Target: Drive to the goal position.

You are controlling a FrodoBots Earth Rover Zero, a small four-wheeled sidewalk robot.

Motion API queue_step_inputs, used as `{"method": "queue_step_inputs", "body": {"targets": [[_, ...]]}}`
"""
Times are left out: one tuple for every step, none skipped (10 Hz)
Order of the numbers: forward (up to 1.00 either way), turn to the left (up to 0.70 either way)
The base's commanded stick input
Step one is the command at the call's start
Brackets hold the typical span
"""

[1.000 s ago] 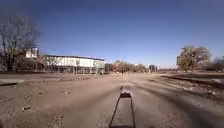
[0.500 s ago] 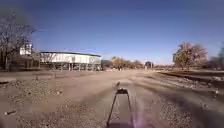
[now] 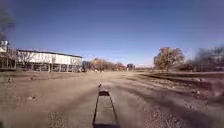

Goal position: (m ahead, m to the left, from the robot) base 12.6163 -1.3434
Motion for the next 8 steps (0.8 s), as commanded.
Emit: {"method": "queue_step_inputs", "body": {"targets": [[0.50, 0.00], [0.50, 0.00], [0.50, 0.00], [0.50, 0.00], [0.50, 0.00], [0.50, 0.00], [0.50, 0.00], [0.50, 0.00]]}}
